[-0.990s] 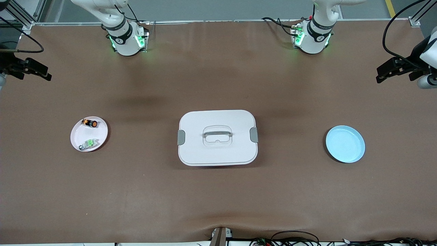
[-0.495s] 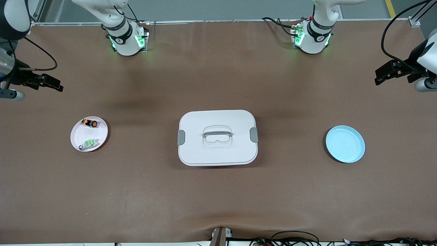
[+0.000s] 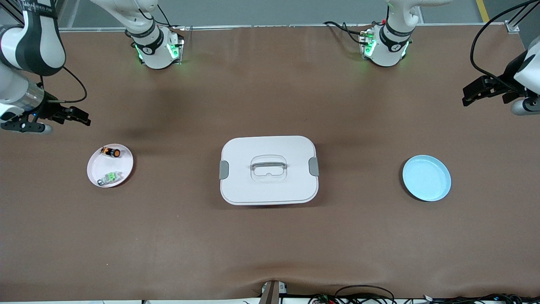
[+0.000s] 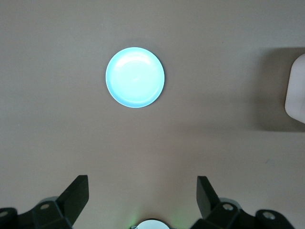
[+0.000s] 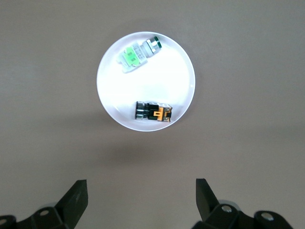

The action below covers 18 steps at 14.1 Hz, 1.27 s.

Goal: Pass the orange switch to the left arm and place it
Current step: 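Move the right gripper over the white plate toward the orange switch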

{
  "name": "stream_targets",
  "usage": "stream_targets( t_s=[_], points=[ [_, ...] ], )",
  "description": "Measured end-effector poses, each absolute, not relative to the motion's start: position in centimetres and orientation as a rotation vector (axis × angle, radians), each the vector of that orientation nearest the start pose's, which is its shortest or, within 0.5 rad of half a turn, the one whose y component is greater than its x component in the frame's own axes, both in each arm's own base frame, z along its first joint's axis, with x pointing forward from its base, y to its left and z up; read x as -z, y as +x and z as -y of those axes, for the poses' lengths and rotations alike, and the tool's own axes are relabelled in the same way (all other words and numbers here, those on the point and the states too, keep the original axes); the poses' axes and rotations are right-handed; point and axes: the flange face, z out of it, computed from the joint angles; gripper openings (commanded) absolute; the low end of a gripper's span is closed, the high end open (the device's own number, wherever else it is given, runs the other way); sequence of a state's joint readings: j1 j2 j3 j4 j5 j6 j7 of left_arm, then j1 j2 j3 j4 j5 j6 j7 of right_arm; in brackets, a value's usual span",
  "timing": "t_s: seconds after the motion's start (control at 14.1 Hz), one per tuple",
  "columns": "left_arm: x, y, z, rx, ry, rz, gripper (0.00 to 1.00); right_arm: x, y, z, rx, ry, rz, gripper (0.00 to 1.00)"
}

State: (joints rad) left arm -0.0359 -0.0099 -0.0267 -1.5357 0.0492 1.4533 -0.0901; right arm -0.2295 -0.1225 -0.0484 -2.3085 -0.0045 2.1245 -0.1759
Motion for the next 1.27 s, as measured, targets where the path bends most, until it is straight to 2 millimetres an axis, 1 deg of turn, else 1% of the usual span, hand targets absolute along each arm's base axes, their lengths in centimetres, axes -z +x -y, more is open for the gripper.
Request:
stream_targets(
  t_s=[0.21,0.35,0.78,1.13,1.27],
  points=[
    [-63.6,53.9,2.9,-0.106,-3.085,0.047,1.0,-35.7,47.2,14.1,-0.072,-3.126,-0.169,1.0],
    [-63.6,53.9,2.9,-0.106,-3.085,0.047,1.0,-33.3,47.3,14.2,-0.048,-3.132,-0.17,1.0],
    [-63.6,53.9,2.9,-0.105,-3.085,0.045,1.0,-26.2,46.5,14.5,0.004,-3.144,-0.188,1.0],
    [-63.7,53.9,2.9,-0.102,-3.085,0.046,1.0,-22.1,46.5,14.7,-0.004,-3.143,-0.2,1.0],
    [-63.7,53.9,2.9,-0.101,-3.085,0.047,1.0,-21.0,46.4,14.5,-0.004,-3.111,-0.27,1.0]
  ],
)
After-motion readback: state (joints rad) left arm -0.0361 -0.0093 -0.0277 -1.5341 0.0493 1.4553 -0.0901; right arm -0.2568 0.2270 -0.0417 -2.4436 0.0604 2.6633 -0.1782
